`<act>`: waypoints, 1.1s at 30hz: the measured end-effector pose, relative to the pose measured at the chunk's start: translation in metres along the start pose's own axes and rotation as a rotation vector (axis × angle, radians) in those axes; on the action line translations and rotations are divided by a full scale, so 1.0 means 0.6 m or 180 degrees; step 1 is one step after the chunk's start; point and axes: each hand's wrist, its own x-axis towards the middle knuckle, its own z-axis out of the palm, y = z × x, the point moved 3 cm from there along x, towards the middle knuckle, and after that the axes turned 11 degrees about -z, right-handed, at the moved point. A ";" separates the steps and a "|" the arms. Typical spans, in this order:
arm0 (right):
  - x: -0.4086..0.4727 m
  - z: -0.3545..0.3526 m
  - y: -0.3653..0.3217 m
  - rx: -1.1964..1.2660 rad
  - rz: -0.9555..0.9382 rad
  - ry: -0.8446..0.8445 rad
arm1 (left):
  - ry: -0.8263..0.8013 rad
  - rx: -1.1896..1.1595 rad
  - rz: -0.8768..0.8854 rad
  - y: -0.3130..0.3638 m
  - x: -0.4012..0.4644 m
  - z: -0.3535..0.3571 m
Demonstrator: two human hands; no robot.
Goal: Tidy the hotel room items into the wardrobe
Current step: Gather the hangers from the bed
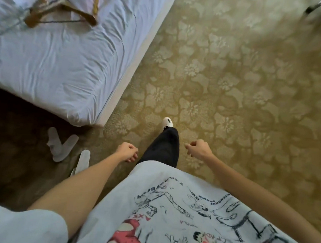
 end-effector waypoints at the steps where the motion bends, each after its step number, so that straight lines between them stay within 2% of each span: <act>1: 0.040 -0.029 -0.037 -0.0038 -0.0071 -0.0016 | -0.0006 -0.0009 -0.0077 0.023 0.018 -0.020; 6: 0.198 -0.194 -0.226 -0.0293 -0.0511 -0.0170 | 0.0000 -0.0094 -0.0326 0.178 0.083 -0.119; 10: 0.309 -0.345 -0.318 -0.0373 -0.0749 0.0111 | -0.0059 -0.0179 -0.0146 0.374 0.130 -0.191; 13: 0.377 -0.439 -0.310 -0.0443 -0.0546 0.0197 | -0.0142 -0.0262 0.0014 0.536 0.154 -0.223; 20: 0.565 -0.645 -0.214 -0.0521 0.0290 0.0204 | -0.0379 -0.0379 0.0541 0.937 0.250 -0.290; 24: 0.685 -0.775 -0.241 -0.0593 0.0425 0.0130 | -0.0301 -0.0338 0.0562 1.130 0.292 -0.353; 29: 0.859 -0.898 -0.386 -0.0751 0.0117 -0.0084 | -0.0027 -0.0439 0.0402 1.275 0.338 -0.466; 33: 1.001 -0.943 -0.564 -0.0926 -0.0528 -0.0339 | 0.0287 -0.0753 0.0085 1.298 0.388 -0.547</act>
